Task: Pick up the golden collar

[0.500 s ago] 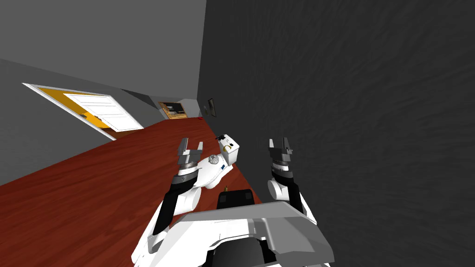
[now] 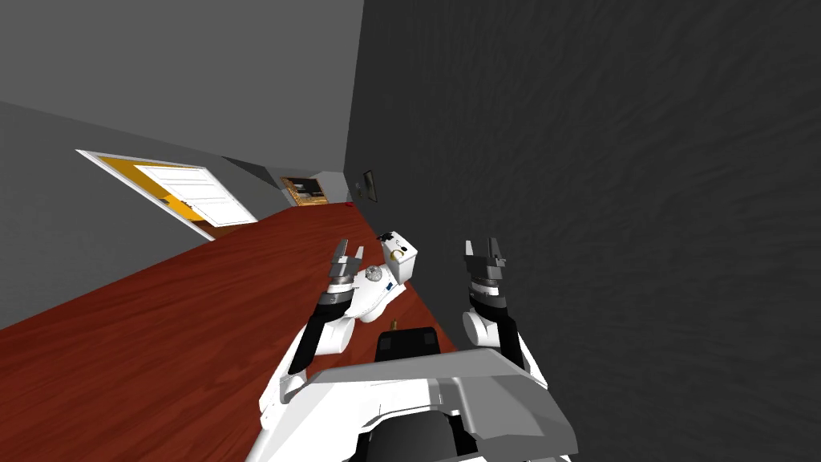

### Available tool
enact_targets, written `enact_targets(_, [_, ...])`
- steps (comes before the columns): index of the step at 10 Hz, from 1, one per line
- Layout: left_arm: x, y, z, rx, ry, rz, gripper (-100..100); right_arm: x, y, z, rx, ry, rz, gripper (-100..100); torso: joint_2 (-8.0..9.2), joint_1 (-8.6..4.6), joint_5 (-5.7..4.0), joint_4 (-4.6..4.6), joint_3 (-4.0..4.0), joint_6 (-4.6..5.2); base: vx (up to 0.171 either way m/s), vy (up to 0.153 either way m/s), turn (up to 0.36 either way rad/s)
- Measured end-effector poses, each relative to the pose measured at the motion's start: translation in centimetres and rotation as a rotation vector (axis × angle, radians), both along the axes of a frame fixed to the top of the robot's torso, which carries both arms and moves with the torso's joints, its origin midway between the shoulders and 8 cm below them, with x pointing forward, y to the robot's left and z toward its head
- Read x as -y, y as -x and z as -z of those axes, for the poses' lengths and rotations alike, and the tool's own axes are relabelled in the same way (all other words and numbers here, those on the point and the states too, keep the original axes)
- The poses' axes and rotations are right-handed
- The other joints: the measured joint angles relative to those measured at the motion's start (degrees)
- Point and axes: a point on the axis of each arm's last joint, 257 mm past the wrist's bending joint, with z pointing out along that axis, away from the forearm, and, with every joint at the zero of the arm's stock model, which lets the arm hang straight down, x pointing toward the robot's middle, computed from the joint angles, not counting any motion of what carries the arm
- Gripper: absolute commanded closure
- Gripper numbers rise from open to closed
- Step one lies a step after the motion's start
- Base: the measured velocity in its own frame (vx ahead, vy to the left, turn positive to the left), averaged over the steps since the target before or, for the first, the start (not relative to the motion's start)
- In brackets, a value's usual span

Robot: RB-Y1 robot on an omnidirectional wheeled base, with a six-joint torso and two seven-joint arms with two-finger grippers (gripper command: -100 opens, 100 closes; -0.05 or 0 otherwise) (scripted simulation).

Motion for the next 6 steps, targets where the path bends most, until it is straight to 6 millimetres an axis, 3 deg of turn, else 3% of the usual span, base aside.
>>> enact_targets(6, [4.1,-5.1,4.8,-0.133,0.005,0.107,-100,0.0,0.0,0.0,0.000,0.000,0.000,0,-0.06,-0.11,-0.02,-0.01,-0.03,0.00,-0.041,0.080,0.012])
